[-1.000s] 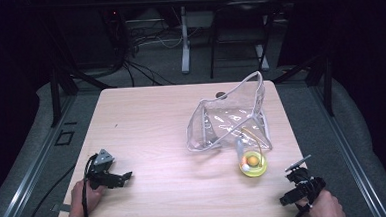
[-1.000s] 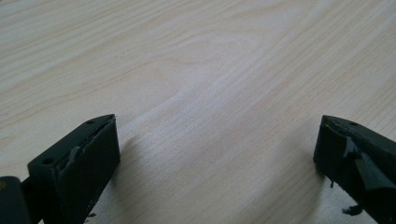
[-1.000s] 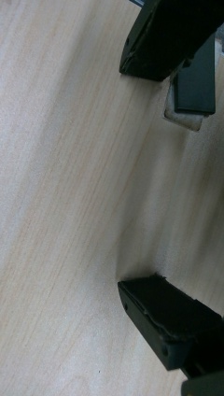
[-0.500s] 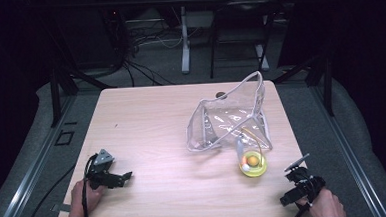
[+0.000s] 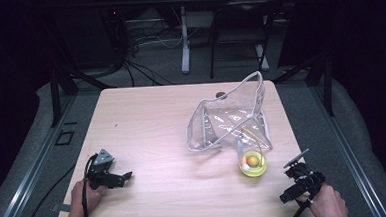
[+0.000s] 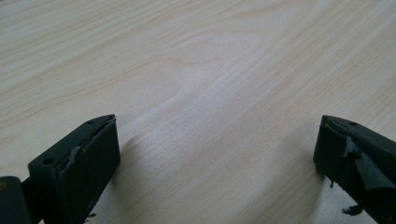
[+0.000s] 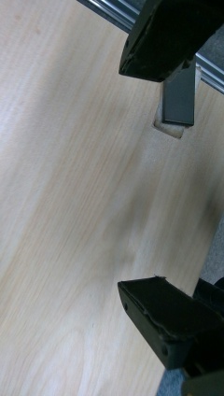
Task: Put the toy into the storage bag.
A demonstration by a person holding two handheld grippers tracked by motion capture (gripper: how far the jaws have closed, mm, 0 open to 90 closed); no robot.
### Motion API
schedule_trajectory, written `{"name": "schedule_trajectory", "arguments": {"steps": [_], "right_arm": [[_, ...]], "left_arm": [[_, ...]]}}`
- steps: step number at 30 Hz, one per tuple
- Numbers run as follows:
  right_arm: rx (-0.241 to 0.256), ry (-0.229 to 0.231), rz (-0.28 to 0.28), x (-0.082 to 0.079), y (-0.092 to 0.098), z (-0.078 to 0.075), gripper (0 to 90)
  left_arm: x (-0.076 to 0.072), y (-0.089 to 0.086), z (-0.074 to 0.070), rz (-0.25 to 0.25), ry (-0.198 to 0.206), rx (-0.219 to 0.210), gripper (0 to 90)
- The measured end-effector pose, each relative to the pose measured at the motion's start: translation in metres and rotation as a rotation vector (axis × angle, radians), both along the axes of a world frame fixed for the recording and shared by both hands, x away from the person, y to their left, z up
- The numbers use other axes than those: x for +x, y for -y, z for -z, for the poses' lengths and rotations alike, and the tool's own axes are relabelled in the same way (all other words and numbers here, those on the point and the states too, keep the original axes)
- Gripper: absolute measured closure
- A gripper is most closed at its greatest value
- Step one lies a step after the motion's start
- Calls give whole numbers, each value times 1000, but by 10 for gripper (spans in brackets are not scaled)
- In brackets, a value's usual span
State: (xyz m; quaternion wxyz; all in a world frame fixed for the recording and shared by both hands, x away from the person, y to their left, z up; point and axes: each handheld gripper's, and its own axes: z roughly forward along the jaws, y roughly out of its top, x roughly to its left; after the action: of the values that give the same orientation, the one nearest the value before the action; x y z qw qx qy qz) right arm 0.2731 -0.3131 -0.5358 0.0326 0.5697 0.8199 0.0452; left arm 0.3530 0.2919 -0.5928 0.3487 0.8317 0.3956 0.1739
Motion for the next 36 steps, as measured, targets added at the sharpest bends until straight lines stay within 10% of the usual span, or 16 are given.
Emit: {"name": "schedule_trajectory", "arguments": {"steps": [36], "right_arm": [[-30, 54, -196, 35, -55, -76, 0]], "left_arm": [[0, 0, 0, -3, -1, -3, 5]]}}
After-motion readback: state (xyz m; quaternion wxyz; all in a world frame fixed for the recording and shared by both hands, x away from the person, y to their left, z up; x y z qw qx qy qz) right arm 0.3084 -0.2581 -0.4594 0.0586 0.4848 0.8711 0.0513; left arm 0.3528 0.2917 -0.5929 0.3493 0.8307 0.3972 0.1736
